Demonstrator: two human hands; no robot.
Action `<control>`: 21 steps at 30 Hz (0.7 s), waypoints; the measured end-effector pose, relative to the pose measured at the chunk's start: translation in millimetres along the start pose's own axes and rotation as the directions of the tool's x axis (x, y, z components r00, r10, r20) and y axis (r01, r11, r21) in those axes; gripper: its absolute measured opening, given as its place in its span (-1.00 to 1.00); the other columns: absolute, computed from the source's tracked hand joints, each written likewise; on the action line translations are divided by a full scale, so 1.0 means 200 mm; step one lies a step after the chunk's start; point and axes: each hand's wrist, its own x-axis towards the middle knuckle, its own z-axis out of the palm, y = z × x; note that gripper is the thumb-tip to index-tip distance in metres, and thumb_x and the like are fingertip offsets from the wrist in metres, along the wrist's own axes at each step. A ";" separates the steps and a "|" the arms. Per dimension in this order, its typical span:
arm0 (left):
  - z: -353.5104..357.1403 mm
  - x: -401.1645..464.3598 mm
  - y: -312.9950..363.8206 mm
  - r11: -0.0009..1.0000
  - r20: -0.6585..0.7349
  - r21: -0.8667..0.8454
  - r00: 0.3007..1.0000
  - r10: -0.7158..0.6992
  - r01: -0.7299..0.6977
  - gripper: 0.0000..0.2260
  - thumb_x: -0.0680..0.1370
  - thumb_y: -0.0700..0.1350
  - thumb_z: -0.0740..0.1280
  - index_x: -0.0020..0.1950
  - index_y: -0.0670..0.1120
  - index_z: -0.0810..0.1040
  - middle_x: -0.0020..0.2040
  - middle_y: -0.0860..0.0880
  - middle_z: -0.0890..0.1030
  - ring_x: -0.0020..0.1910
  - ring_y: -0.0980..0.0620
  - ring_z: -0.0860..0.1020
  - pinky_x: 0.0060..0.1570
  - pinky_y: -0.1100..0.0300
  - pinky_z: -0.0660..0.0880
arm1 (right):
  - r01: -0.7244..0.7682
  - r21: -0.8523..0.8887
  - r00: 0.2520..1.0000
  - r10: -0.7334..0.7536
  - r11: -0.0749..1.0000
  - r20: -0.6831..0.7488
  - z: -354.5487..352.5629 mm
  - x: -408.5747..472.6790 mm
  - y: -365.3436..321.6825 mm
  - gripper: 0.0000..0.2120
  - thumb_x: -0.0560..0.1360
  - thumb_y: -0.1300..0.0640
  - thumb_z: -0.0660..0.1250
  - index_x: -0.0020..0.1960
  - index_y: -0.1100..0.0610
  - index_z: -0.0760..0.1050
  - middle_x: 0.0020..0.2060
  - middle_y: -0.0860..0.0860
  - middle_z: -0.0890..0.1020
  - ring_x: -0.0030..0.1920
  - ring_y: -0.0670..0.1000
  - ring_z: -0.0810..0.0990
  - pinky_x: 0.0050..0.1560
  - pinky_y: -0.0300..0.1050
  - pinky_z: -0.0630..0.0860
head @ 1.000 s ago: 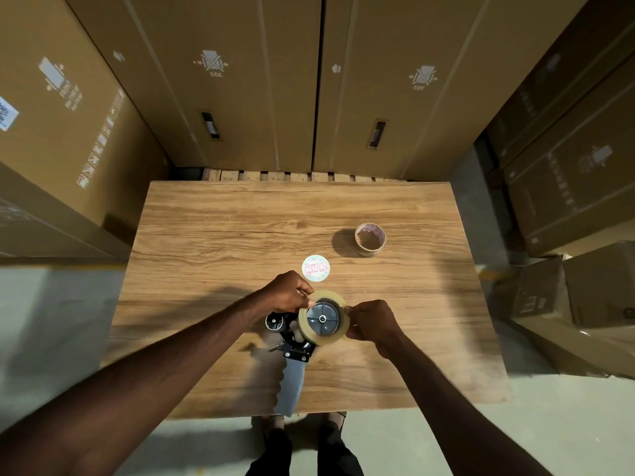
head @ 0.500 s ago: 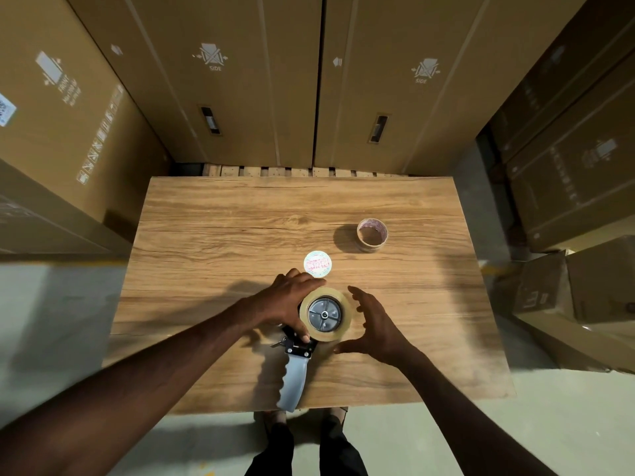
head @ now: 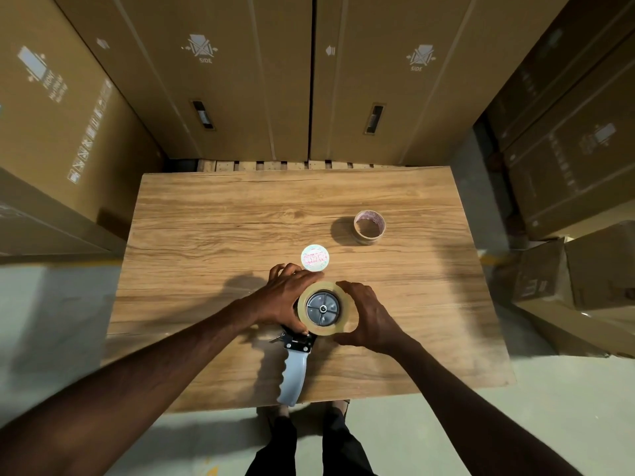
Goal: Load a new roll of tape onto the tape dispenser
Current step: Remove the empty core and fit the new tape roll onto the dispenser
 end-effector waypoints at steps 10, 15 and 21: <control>0.02 0.02 -0.03 1.000 -0.026 0.008 1.000 -0.018 0.018 0.02 0.18 0.24 0.59 0.56 0.15 0.23 0.49 0.08 0.35 0.43 0.06 0.16 0.47 -0.03 0.03 | 0.011 -0.002 0.999 -0.011 1.000 0.034 0.01 0.04 0.03 0.04 0.17 -0.11 0.71 0.51 0.12 0.32 0.35 0.04 0.48 0.28 -0.06 0.35 0.26 -0.16 0.33; 0.02 0.03 -0.05 0.999 -0.014 0.021 0.999 -0.032 0.033 0.00 0.18 0.23 0.60 0.55 0.14 0.25 0.47 0.04 0.29 0.47 0.05 0.09 0.49 -0.11 0.01 | 0.025 -0.016 0.999 -0.025 1.000 0.038 0.01 0.06 0.04 0.04 0.15 -0.13 0.72 0.49 0.14 0.34 0.34 0.05 0.50 0.29 0.01 0.40 0.28 -0.17 0.35; 0.03 0.05 -0.03 0.999 0.001 0.033 1.000 -0.016 0.016 0.03 0.15 0.26 0.58 0.55 0.13 0.24 0.50 0.07 0.36 0.53 0.03 0.12 0.52 -0.17 -0.12 | 0.032 -0.042 0.999 -0.031 0.999 0.029 -0.01 0.05 0.06 0.03 0.14 -0.18 0.70 0.47 0.14 0.38 0.30 0.05 0.56 0.26 0.04 0.45 0.23 -0.15 0.39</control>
